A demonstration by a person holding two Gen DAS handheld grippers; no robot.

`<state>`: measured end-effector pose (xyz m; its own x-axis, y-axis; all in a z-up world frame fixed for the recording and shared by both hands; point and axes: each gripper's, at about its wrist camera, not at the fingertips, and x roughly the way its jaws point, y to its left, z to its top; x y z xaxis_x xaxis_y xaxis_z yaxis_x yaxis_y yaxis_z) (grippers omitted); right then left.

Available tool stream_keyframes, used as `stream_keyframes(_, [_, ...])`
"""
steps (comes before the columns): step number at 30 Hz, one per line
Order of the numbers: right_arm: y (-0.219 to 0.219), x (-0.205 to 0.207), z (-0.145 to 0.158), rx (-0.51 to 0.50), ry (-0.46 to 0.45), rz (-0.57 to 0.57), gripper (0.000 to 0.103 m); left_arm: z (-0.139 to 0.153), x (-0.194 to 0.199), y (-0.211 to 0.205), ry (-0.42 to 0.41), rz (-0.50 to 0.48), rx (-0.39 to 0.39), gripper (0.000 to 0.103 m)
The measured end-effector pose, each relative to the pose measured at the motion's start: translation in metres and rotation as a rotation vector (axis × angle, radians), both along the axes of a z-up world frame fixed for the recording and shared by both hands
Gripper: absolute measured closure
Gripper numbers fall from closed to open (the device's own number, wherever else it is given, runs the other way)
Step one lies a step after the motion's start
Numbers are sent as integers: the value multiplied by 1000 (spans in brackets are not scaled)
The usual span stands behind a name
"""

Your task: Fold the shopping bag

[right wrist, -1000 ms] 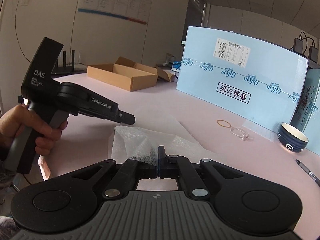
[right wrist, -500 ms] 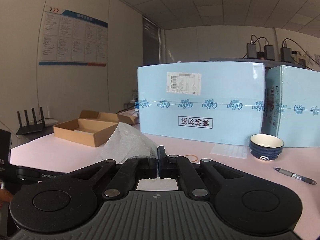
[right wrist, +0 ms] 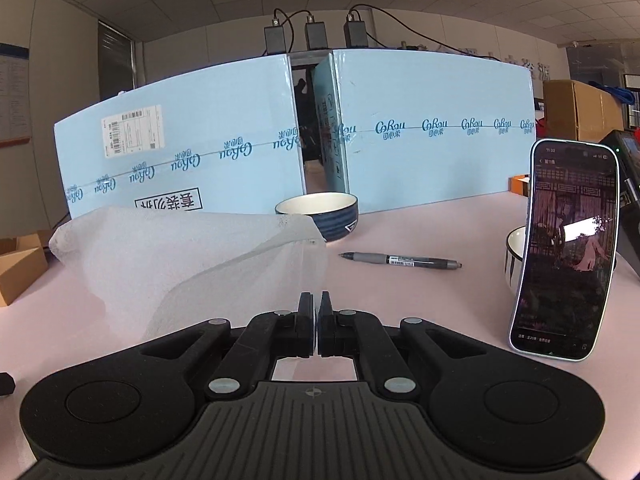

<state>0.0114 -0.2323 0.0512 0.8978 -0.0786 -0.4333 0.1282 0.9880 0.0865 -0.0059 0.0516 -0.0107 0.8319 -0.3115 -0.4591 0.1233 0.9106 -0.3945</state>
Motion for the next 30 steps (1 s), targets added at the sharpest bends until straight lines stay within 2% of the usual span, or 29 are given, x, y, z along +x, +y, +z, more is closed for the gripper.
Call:
stream_keyframes(4, [-8, 0, -5, -3, 20, -21, 99, 0, 1, -5, 1, -9, 11, 71])
stream_keyframes(8, [-11, -3, -3, -17, 23, -27, 80, 0, 3, -9, 1, -17, 21, 68])
stream_keyframes(20, [-11, -20, -7, -26, 42, 12, 71, 0, 3, -16, -7, -30, 56, 64])
stream_keyframes(26, [-14, -41, 1, -38, 19, 24, 68, 1, 3, -18, -11, -16, 68, 63])
stream_keyframes(30, [-13, -58, 14, -59, -17, 52, 65, 5, 2, -18, -21, 9, 92, 58])
